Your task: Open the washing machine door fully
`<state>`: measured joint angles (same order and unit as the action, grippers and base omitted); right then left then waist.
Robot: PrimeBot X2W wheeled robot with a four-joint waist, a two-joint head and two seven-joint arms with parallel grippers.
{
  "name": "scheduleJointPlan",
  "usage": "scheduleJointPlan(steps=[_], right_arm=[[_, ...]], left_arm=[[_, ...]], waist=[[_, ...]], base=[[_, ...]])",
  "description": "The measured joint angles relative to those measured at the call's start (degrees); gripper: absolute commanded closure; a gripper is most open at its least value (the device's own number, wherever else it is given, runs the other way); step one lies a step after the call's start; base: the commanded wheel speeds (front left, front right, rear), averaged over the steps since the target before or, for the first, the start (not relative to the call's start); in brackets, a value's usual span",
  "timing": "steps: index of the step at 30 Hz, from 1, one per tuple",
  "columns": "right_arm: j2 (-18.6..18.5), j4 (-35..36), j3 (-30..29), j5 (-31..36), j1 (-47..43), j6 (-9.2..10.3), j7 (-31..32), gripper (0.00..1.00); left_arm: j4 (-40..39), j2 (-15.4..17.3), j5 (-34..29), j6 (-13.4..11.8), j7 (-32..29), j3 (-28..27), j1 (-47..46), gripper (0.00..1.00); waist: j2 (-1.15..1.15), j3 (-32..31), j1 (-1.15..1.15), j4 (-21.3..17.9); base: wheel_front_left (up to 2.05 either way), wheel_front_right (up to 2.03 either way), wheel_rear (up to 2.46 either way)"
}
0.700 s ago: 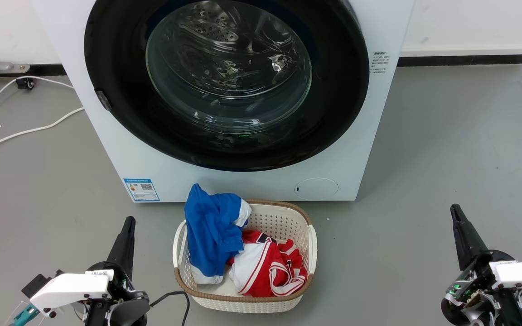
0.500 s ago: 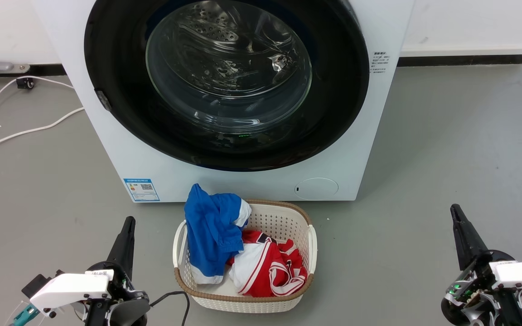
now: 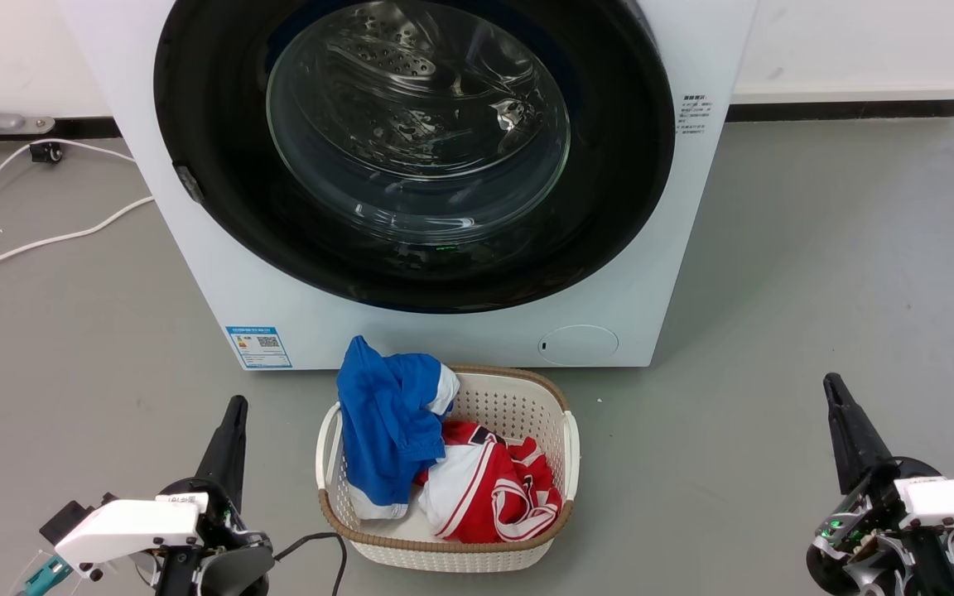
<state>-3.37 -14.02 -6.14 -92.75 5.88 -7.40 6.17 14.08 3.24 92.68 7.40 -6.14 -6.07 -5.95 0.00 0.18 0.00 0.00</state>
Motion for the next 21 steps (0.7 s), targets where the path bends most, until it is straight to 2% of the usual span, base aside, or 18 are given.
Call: scheduleJointPlan(steps=[1,2,12,16,21], right_arm=[[0.0,0.0,0.0,0.0,0.0,0.00,0.0,1.00],[0.0,-0.4,0.0,0.0,-0.3,0.00,0.0,0.00],[0.2,-0.8,2.0,0.8,-2.4,0.01,-2.1,0.00],[0.2,-0.4,2.8,3.1,-2.5,0.01,-3.2,0.00],[0.2,0.9,3.2,8.6,-2.7,0.01,-4.4,0.00]], left_arm=[[0.0,0.0,0.0,0.0,0.0,0.0,0.0,1.00],[0.4,-0.1,0.0,0.0,0.0,0.1,0.2,0.00],[0.7,-0.4,-0.9,-0.1,2.0,2.1,2.1,0.00],[-0.3,-0.4,-3.5,-0.1,3.1,2.4,2.1,0.00],[-2.5,-0.4,-10.2,-0.1,4.4,3.2,2.1,0.00]], waist=[[0.00,0.0,0.00,0.0],[0.00,0.0,0.00,0.0],[0.00,0.0,0.00,0.1],[0.00,-0.1,0.00,0.2],[0.00,-0.1,0.00,0.4]], base=[[0.00,0.00,0.00],[0.00,0.00,0.00],[0.00,0.00,0.00],[0.00,0.00,0.00],[0.00,0.00,0.00]])
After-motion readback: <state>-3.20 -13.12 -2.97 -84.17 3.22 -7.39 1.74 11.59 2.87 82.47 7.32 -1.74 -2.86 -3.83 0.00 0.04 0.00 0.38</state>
